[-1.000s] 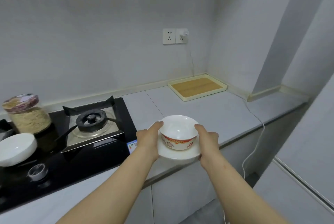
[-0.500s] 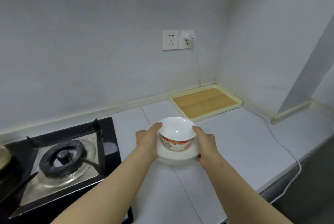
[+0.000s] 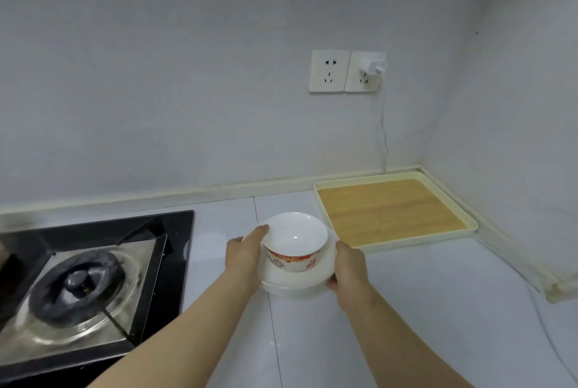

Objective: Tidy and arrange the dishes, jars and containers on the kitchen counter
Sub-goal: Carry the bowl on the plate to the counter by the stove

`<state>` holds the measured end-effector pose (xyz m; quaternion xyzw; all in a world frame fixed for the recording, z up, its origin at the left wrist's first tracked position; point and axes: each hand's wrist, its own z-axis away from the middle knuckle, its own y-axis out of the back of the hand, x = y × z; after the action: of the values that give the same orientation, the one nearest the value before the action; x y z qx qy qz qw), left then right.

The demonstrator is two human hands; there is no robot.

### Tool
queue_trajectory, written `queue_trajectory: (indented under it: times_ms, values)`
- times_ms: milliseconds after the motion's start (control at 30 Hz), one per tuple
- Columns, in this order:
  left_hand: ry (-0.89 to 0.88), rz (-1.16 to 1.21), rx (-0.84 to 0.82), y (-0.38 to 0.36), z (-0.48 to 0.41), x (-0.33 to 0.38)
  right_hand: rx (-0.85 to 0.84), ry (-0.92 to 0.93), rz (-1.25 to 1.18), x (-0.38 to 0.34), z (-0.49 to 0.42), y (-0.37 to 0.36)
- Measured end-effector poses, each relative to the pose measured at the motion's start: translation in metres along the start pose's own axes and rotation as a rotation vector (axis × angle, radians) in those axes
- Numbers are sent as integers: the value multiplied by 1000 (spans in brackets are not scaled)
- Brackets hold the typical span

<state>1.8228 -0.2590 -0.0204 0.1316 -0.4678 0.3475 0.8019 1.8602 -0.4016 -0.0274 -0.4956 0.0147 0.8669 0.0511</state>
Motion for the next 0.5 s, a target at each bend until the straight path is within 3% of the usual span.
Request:
queue_trajectory:
  times_ms: [333, 500]
  values:
    - [-2, 41, 180, -6, -40, -9, -141, 44, 168, 2, -43, -9]
    - [-38, -48, 187, 2, -52, -15, -104, 127, 381, 14, -55, -17]
